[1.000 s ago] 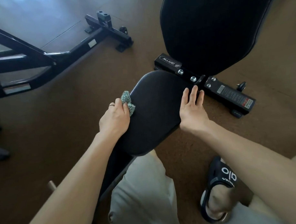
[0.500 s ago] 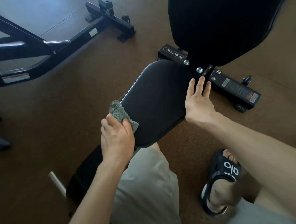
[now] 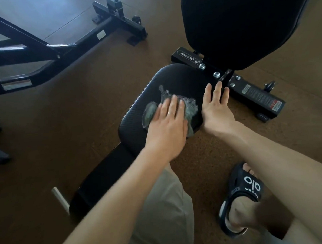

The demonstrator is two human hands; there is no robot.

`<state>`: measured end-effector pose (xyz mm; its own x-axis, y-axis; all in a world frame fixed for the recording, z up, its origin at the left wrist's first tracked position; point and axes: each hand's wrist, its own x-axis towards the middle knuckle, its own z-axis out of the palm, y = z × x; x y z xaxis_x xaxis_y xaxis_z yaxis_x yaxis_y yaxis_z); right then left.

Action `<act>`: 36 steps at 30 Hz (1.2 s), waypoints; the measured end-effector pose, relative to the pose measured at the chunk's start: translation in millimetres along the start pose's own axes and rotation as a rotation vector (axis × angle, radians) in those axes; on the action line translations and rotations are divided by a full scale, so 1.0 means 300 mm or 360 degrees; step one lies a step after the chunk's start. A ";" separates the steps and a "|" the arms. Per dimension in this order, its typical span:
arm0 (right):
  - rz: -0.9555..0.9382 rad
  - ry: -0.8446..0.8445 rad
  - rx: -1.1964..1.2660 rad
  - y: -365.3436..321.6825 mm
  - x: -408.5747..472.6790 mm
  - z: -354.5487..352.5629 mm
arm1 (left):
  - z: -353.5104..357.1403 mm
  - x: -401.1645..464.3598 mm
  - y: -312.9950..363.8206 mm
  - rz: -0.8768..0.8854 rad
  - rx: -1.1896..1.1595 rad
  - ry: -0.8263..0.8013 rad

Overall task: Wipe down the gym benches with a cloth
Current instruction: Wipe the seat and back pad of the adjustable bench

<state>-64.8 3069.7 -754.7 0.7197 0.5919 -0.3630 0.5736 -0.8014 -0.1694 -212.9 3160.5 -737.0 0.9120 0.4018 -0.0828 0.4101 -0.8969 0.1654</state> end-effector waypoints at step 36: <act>0.0719 -0.0362 0.2810 0.169 0.114 -0.058 | 0.074 0.218 0.211 0.0239 0.0363 -0.0116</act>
<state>-4.2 3051.0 -759.7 0.5370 0.4296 -0.7260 -0.7665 -0.1110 -0.6326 -127.3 3125.9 -753.6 0.9562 0.2540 -0.1456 0.2503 -0.9672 -0.0438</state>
